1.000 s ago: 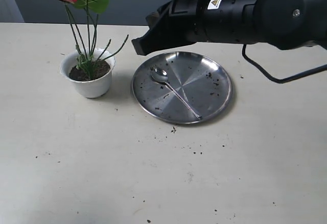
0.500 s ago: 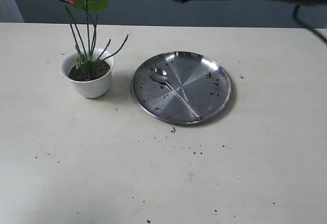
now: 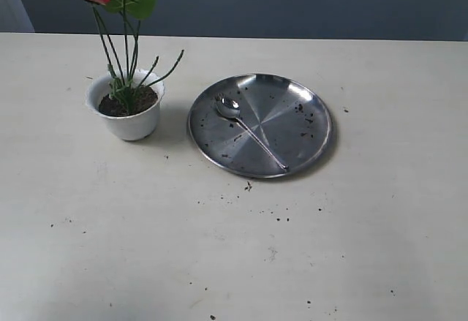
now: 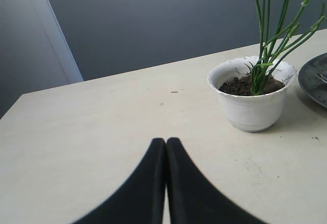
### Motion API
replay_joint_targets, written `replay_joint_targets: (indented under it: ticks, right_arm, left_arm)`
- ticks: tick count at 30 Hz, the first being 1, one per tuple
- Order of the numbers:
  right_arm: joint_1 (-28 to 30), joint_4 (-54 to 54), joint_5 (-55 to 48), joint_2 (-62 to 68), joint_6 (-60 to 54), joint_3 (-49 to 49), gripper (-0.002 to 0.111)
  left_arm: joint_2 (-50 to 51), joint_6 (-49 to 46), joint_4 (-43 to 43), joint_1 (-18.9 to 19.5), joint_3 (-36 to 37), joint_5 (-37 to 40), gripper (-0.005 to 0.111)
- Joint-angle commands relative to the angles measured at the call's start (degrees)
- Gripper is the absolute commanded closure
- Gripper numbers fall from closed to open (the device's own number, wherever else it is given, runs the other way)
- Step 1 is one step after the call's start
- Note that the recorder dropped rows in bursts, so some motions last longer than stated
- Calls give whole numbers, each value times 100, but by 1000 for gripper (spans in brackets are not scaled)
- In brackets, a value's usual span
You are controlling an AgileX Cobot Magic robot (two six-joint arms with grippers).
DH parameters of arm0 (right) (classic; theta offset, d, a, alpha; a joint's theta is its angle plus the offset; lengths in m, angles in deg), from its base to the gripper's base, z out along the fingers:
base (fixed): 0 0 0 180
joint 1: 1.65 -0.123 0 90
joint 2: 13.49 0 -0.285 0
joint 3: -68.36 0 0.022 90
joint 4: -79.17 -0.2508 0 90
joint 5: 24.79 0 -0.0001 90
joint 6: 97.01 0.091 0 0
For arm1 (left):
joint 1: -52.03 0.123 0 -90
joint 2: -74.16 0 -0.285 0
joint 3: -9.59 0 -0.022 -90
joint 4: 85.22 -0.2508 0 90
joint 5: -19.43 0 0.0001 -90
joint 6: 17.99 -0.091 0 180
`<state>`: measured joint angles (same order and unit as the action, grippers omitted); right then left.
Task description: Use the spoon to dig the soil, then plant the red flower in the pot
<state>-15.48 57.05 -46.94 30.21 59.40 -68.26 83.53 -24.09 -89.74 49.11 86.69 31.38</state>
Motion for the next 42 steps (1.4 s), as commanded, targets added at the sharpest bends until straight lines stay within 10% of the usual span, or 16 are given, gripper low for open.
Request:
replay_joint_targets:
  ticks: [1,15,42]
  right_arm:
    - [112,-368,-34,-774,29,1077,108]
    - [1272,961,-340,-3529,1218,2525,108]
    - [1444,1778,-41,-3591,2539,3383,108]
  left_arm:
    - [-24,28,49,-9,11,-44,106]
    - [-24,28,49,-9,11,-44,106]
    - [-24,28,49,-9,11,-44,106]
